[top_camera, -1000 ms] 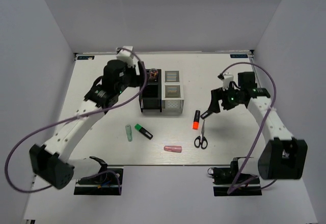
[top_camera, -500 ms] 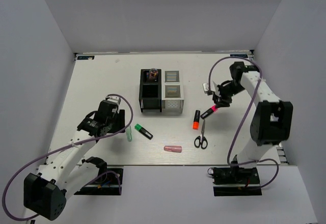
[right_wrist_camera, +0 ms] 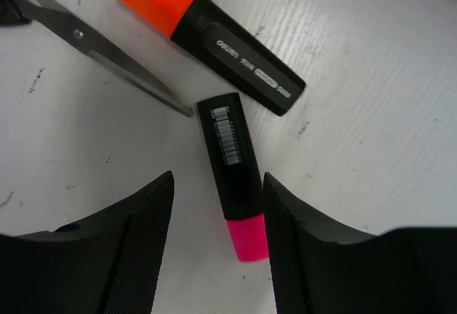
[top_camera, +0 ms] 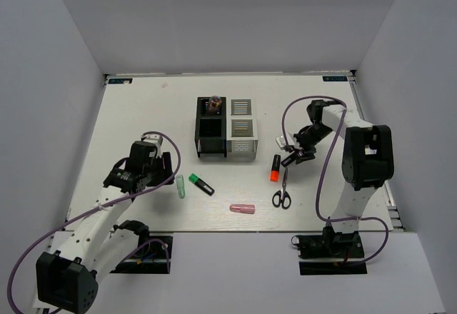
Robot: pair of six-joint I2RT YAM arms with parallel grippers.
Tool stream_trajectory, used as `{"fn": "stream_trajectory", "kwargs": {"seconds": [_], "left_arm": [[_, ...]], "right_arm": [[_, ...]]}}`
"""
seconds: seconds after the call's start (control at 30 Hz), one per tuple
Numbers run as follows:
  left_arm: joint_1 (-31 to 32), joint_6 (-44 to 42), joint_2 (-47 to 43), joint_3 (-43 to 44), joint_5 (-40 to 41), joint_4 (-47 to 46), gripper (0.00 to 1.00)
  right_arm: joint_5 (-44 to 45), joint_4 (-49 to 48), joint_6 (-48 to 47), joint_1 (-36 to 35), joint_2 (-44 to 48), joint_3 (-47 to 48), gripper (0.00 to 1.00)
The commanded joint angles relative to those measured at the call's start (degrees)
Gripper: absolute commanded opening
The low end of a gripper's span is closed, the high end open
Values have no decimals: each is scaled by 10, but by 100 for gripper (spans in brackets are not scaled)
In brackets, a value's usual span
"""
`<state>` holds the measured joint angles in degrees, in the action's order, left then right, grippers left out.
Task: Sort the stationery into containers
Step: Pick up the pen from the center of the board.
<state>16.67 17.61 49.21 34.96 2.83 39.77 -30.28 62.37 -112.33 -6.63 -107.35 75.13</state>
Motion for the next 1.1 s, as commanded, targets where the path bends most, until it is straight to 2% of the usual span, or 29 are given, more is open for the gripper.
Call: {"fn": "stream_trajectory", "kwargs": {"seconds": [0.0,0.27,0.43,0.6,0.77,0.8,0.87,0.9,1.03,1.07], "left_arm": [[-8,7,-12,-4,-22,-16,71],[-9,8,-19,-8,-21,-16,71],[-8,8,-20,-8,-20,-13,71],[-8,8,-31,-11,-15,-14,71],[-9,8,-37,-13,-13,-13,71],[-9,8,-35,-12,-12,-14,71],[-9,8,-38,-12,-12,-14,71],[-8,9,-38,-14,-12,-15,71],[-10,9,-42,-16,-9,-14,71],[-9,8,-44,-17,-8,-14,71]], "right_arm": [[29,-53,-32,-16,-1,-28,56],[71,-120,18,-43,-22,-40,56],[120,-124,39,-70,-39,-37,56],[193,-119,39,-105,-45,-58,42],[255,-88,51,-118,-75,-57,32],[266,-90,64,-120,-79,-59,27],[273,-95,78,-126,-84,-65,23],[270,-99,98,-130,-82,-65,15],[250,-112,167,-131,-66,-70,0],[241,-110,177,-131,-54,-65,0]]}}
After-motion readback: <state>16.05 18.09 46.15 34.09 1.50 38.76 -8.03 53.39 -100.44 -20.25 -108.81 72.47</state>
